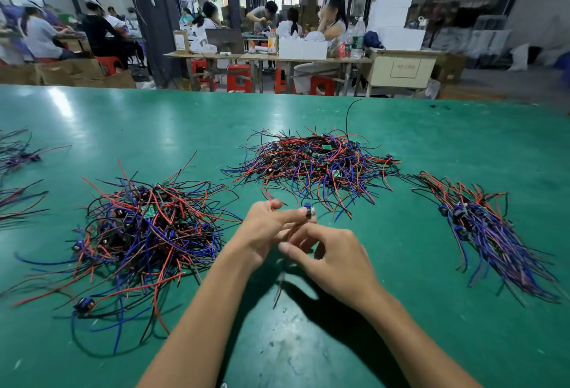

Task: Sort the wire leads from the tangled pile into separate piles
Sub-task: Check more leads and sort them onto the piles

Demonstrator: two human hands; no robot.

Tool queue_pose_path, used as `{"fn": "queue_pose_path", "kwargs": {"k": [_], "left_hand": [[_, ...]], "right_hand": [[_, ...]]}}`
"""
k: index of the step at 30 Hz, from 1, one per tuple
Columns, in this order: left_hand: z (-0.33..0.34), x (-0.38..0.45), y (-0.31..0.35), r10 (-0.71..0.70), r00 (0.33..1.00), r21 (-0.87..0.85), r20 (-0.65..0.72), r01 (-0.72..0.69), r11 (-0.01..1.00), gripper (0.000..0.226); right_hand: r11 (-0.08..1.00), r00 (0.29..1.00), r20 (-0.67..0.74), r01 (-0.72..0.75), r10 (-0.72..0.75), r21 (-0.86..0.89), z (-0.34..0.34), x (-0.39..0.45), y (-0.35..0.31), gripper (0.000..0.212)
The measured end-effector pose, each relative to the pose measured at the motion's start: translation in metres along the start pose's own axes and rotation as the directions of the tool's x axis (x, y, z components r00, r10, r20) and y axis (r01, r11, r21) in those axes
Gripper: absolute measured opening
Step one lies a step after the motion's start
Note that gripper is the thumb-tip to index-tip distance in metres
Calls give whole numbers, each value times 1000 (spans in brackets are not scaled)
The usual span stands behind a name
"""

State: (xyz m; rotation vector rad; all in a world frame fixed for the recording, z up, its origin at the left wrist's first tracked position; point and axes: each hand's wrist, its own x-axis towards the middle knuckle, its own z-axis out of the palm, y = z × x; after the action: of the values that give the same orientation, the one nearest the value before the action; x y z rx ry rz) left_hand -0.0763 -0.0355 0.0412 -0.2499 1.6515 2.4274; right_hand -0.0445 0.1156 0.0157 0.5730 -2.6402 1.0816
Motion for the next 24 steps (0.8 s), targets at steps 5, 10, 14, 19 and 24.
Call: {"fn": "queue_pose_path", "kwargs": {"k": [5, 10, 14, 19, 24], "left_hand": [[3, -2, 3, 306, 952, 240, 6, -299, 924, 40], [5, -4, 4, 431, 902, 353, 6, -405, 844, 41], [-3, -12, 28, 630, 769, 401, -107, -546, 735, 41], [-53, -32, 64, 851, 346, 789, -395, -347, 507, 18], [-83, -37, 55, 659, 379, 742, -650, 504, 442, 57]], "right_hand": [[974, 986, 11, -166, 166, 151, -4, 6, 12, 54], [949, 974, 53, -226, 219, 220, 1, 10, 28, 38], [953, 974, 59, -225, 218, 204, 2, 10, 33, 33], [972, 972, 69, -228, 224, 62, 4, 11, 32, 40], [974, 972, 85, -214, 219, -69, 6, 10, 29, 39]]}}
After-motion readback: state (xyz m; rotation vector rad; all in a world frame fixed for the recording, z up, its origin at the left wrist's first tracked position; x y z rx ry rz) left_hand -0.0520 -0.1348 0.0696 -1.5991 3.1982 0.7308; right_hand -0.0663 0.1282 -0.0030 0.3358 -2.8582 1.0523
